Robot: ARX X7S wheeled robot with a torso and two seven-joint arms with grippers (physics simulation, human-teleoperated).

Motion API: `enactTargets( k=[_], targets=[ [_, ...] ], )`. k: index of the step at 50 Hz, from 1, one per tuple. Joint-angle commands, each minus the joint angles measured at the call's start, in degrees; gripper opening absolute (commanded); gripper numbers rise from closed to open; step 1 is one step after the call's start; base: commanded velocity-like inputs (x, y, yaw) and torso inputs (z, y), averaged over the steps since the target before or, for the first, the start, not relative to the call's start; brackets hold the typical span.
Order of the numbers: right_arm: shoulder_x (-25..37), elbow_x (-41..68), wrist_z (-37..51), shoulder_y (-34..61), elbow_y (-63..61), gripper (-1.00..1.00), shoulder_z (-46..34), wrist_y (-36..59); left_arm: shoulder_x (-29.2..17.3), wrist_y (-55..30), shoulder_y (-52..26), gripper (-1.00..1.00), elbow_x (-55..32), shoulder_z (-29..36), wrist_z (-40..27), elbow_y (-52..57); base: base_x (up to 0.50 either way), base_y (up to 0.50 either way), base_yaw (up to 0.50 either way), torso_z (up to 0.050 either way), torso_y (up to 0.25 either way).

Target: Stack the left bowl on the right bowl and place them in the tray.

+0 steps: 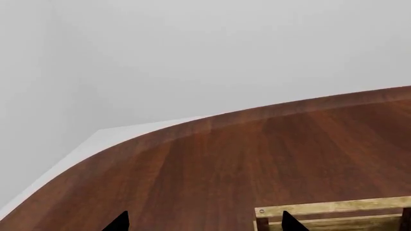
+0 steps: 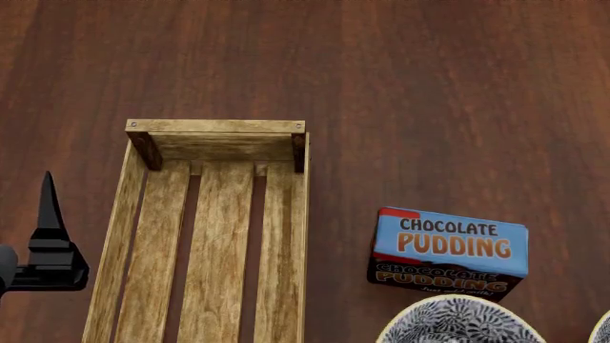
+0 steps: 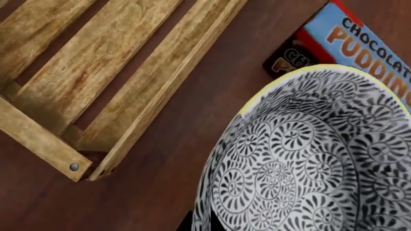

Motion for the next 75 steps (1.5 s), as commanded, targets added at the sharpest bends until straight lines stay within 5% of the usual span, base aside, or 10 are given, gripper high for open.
enactTargets(
  k=[1, 55, 75],
  targets=[
    [0.0, 3.9, 4.2, 4.9, -0.7, -1.0, -0.3, 0.2, -0.1, 0.1, 0.0, 1.0, -0.1, 0.1, -0.1, -0.1, 0.0, 0.0, 0.0, 0.0, 0.0],
    [7.2, 14.6, 6.8, 28.5, 7.4, -1.0, 1.6, 1.1, -0.6, 0.2, -0.5, 1.0, -0.7, 0.2, -0.6, -0.5, 0.0, 0.0, 0.0, 0.0, 0.0],
    [15.1, 13.8, 4.9, 30.4, 10.1, -1.0, 4.8, 0.0, -0.8, -0.2, -0.4, 1.0, -1.0, 0.2, -0.9, -0.2, 0.0, 0.0, 0.0, 0.0, 0.0]
  ],
)
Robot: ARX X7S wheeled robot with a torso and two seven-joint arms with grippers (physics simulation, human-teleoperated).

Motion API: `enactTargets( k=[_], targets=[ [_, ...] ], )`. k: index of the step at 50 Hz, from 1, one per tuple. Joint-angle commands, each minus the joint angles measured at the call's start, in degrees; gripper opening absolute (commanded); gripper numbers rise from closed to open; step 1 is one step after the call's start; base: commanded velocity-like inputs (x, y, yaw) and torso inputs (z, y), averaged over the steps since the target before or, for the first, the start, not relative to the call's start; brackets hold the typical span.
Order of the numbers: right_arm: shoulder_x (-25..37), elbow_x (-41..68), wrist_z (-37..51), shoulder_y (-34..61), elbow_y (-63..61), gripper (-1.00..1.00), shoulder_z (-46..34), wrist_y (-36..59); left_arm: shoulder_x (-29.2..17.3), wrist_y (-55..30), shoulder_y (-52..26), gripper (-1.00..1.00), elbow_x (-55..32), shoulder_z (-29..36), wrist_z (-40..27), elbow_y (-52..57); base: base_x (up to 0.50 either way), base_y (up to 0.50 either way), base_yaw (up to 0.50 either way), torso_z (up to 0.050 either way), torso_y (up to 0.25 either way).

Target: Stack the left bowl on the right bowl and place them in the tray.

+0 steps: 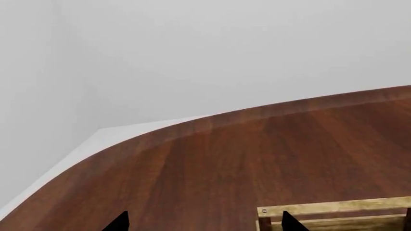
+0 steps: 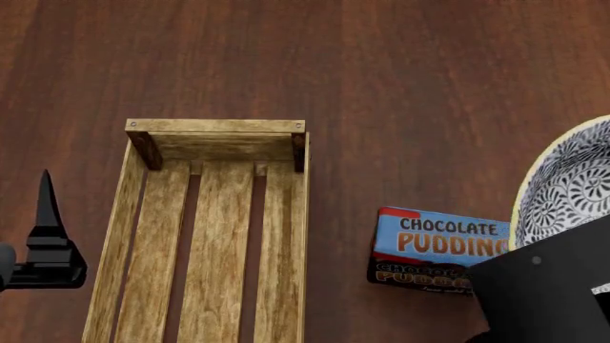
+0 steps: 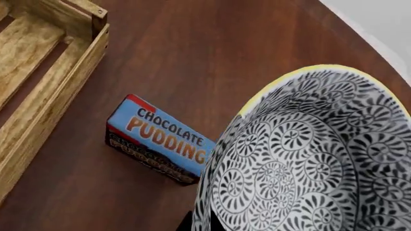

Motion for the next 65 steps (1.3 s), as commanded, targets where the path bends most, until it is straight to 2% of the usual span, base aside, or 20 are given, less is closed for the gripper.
enactTargets(
  k=[1, 22, 34, 65],
  targets=[
    [4.6, -0.5, -1.1, 1.5, 1.4, -1.0, 1.9, 0.1, -0.1, -0.2, 0.0, 1.0, -0.2, 0.0, -0.2, 0.3, 0.0, 0.0, 0.0, 0.0, 0.0],
    [13.5, -4.6, -8.8, -2.1, 4.4, -1.0, 4.2, -0.8, -0.2, 0.3, -0.1, 1.0, -0.2, 0.3, -0.3, -0.3, 0.0, 0.0, 0.0, 0.0, 0.0],
    [19.2, -10.3, -17.2, -6.0, 7.2, -1.0, 4.4, -4.9, -0.3, 0.3, -0.2, 1.0, -0.4, 0.2, -0.5, -0.4, 0.0, 0.0, 0.0, 0.0, 0.0],
    [16.0, -14.9, -20.9, -6.6, 18.6, -1.0, 4.1, -2.4, -0.6, 0.2, -0.5, 1.0, -0.8, -0.4, -1.1, -0.4, 0.0, 0.0, 0.0, 0.0, 0.0]
  ],
)
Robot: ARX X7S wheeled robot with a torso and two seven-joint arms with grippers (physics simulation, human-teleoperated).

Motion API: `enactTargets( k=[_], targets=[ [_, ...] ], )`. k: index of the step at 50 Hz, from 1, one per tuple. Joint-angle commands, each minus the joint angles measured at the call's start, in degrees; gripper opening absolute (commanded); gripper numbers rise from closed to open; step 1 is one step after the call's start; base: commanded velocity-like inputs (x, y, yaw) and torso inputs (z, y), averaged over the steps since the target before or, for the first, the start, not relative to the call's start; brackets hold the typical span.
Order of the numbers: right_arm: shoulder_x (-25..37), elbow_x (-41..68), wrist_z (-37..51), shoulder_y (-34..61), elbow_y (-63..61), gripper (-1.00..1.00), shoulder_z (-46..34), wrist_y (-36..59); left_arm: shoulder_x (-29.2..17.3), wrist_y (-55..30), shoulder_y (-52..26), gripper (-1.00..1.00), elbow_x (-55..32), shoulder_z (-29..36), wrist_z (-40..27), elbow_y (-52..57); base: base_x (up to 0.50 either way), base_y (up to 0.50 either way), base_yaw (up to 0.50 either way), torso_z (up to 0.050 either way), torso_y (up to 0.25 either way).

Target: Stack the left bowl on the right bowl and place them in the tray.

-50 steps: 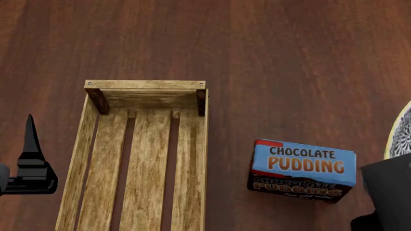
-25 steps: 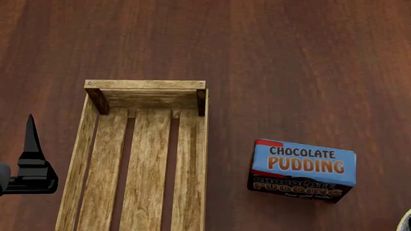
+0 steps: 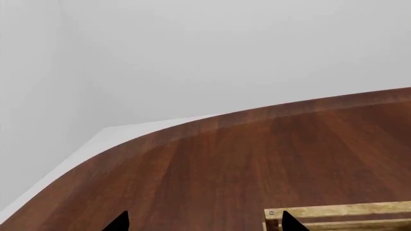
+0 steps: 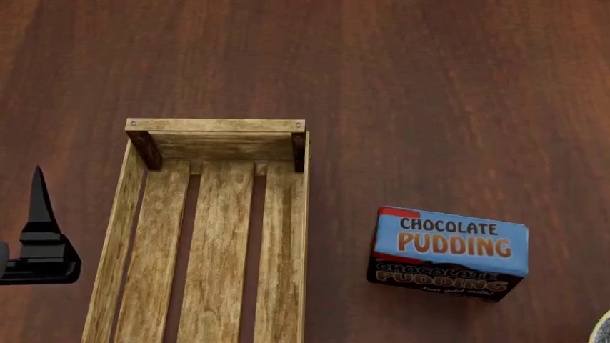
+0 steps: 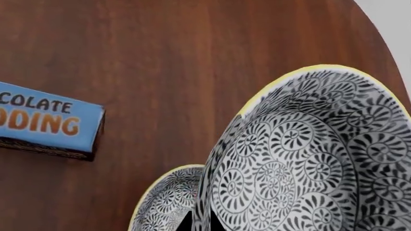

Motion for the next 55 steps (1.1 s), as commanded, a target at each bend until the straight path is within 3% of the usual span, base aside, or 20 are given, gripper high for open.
enactTargets(
  k=[1, 26, 55],
  targets=[
    [-1.5, -3.7, -2.2, 1.5, 4.9, -1.0, 0.0, 1.5, -0.1, 0.1, 0.0, 1.0, -0.2, -0.1, -0.2, 0.0, 0.0, 0.0, 0.0, 0.0, 0.0],
    [-9.3, -8.4, -4.7, 5.7, 18.2, -1.0, -2.3, 10.5, -0.4, 1.0, -0.6, 1.0, -1.7, -1.3, 0.5, -1.1, 0.0, 0.0, 0.0, 0.0, 0.001],
    [-6.8, -8.5, -6.9, -3.8, 14.3, -1.0, -3.8, 1.5, -0.8, 1.5, -0.3, 1.0, -2.1, -1.4, 0.3, -1.2, 0.0, 0.0, 0.0, 0.0, 0.0]
  ],
)
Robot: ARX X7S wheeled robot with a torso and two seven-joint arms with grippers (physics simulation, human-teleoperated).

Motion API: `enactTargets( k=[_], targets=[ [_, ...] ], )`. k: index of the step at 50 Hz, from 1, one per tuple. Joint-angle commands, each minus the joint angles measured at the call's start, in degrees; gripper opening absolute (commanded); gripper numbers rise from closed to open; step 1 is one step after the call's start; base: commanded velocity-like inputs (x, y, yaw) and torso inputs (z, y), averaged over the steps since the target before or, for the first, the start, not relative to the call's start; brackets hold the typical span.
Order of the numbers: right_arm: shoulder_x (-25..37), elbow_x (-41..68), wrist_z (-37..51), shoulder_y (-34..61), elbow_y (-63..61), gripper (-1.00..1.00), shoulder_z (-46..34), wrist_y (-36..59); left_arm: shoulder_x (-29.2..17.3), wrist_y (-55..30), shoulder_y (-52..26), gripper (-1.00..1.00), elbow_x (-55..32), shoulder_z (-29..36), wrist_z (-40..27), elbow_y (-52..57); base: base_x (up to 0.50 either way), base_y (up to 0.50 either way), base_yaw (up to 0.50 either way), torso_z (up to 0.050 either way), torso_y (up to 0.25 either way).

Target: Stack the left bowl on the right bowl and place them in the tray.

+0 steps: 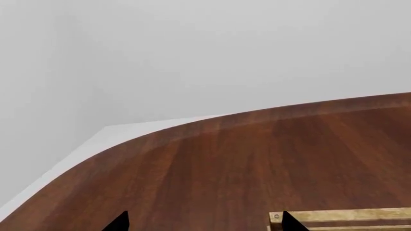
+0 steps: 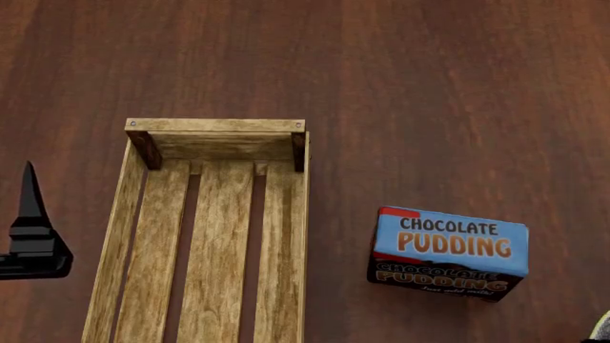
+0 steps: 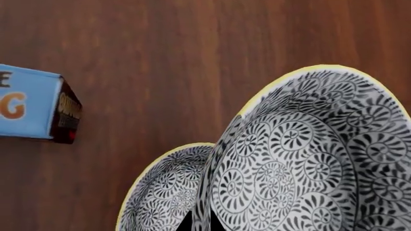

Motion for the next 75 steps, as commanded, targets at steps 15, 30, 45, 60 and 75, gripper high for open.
enactTargets(
  k=[15, 30, 45, 60, 75],
  targets=[
    [2.1, 1.9, 2.8, -2.5, -3.8, -1.0, -0.3, -2.8, -0.4, -0.2, 0.1, 1.0, -0.9, -0.7, -0.3, 0.8, 0.0, 0.0, 0.0, 0.0, 0.001],
    [1.0, 2.0, 4.1, -2.9, -4.7, -1.0, -0.8, -2.6, -0.7, -0.5, 0.4, 1.0, -1.5, -1.1, -0.6, 1.8, 0.0, 0.0, 0.0, 0.0, 0.0],
    [0.1, -1.3, 1.0, -6.6, -3.9, -1.0, -2.0, -5.9, -0.8, -0.4, 0.5, 1.0, -1.6, -1.1, -0.8, 1.8, 0.0, 0.0, 0.0, 0.0, 0.0],
    [-0.5, -3.7, -1.5, -9.0, -3.2, -1.0, -2.8, -7.7, -0.9, -0.3, 0.4, 1.0, -1.6, -0.8, -0.9, 1.6, 0.0, 0.0, 0.0, 0.0, 0.001],
    [0.4, -5.5, -4.2, -11.8, -1.9, -1.0, -3.2, -10.8, -0.8, 0.0, 0.2, 1.0, -1.4, -0.4, -0.9, 1.0, 0.0, 0.0, 0.0, 0.0, 0.0]
  ],
)
